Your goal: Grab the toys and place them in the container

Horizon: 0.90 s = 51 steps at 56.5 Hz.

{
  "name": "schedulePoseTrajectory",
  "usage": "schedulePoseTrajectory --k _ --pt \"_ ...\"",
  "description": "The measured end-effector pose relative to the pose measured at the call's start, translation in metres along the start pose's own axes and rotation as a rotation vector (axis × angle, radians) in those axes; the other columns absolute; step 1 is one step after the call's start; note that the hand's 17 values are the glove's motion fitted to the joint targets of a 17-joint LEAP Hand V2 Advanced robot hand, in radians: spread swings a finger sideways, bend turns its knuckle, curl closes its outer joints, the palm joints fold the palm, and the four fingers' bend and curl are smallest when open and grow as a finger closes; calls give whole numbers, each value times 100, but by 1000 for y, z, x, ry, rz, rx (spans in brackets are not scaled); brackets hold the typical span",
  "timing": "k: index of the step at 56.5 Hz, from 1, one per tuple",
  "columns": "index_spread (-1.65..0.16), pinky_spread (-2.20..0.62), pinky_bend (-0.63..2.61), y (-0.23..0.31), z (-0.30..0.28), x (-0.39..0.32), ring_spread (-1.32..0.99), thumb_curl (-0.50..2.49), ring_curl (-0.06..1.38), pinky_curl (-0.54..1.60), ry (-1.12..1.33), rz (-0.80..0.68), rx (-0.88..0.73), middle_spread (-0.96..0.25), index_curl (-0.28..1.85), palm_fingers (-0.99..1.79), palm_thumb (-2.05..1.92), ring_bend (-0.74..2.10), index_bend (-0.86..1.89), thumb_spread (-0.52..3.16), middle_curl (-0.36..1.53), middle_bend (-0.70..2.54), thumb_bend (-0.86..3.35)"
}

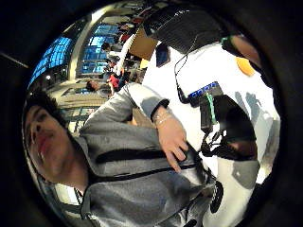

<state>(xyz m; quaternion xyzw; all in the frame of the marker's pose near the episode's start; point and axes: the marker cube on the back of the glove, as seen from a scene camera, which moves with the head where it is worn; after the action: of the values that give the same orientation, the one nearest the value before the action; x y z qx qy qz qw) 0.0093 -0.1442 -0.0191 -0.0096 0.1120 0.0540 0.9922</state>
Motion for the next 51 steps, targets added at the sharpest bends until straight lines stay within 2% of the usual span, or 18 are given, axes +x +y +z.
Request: schedulePoseTrajectory --k 6,13,32,41,46,51 --pt "-20 -7 71 -25 1 12 -15 23 21 31 12 49 51 4 24 41 10 63 16 163 25 31 51" --pt "-21 -7 73 -66 9 41 -15 25 22 32 108 187 49 4 26 39 11 65 17 159 29 35 54" --pt "-20 -8 81 -110 41 88 -17 25 22 36 243 443 -151 2 32 21 7 59 20 139 33 29 41" --pt "-19 -9 90 -114 56 92 -16 25 20 39 273 446 -169 4 36 6 5 46 24 129 32 16 32" --pt "-16 -9 90 -118 57 86 -15 27 18 38 307 397 -103 5 41 8 13 38 40 131 29 12 34" --pt "-15 -10 85 -120 52 78 -14 30 16 37 392 315 -30 5 50 12 27 27 71 138 26 9 43"
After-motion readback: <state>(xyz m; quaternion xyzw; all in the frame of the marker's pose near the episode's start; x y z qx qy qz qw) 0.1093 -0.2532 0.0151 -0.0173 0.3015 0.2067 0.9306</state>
